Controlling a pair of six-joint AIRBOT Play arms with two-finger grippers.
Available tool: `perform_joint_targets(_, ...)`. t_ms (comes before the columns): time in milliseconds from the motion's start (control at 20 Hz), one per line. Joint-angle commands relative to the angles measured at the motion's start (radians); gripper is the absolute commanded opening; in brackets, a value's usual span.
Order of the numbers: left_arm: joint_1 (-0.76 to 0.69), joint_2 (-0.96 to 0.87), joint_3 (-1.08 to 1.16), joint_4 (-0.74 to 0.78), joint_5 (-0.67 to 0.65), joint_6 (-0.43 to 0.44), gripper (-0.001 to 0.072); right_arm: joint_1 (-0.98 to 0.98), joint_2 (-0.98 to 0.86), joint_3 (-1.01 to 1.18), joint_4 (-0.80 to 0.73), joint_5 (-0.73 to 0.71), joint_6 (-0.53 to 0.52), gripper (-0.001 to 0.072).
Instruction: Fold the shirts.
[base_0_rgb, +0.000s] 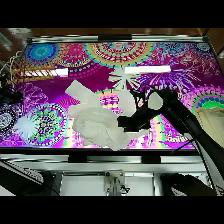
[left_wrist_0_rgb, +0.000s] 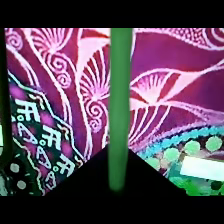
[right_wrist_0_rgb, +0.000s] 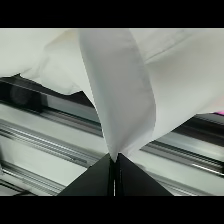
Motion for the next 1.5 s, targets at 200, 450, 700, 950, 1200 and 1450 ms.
perform_joint_targets(200, -0.002, 0.115, 0.045, -0.059, -0.067, -0.001, 0.0059, -0.001, 0.0, 0.003, -0.022, 0.002, -0.005, 0.0079)
perform_joint_targets(450, -0.029, 0.294, 0.045, -0.066, -0.075, -0.019, 0.0059, -0.001, 0.0, 0.113, -0.084, 0.023, -0.056, 0.0078)
perform_joint_targets(700, -0.179, 0.476, 0.044, -0.274, -0.162, -0.072, 0.0059, -0.001, 0.0, 0.336, -0.437, 0.144, -0.064, 0.0078)
perform_joint_targets(950, -0.459, 0.581, 0.03, -0.276, -0.386, -0.065, 0.0058, -0.001, 0.0, 0.467, -0.675, 0.178, -0.089, 0.0078)
perform_joint_targets(1200, -0.748, 0.676, -0.09, -0.178, -0.44, -0.069, 0.0058, -0.072, -0.001, 0.466, -0.673, 0.172, -0.159, 0.0078)
perform_joint_targets(1450, -0.979, 0.803, -0.25, 0.035, -0.563, -0.072, 0.0058, -0.225, -0.001, 0.466, -0.565, 0.135, -0.238, 0.0078)
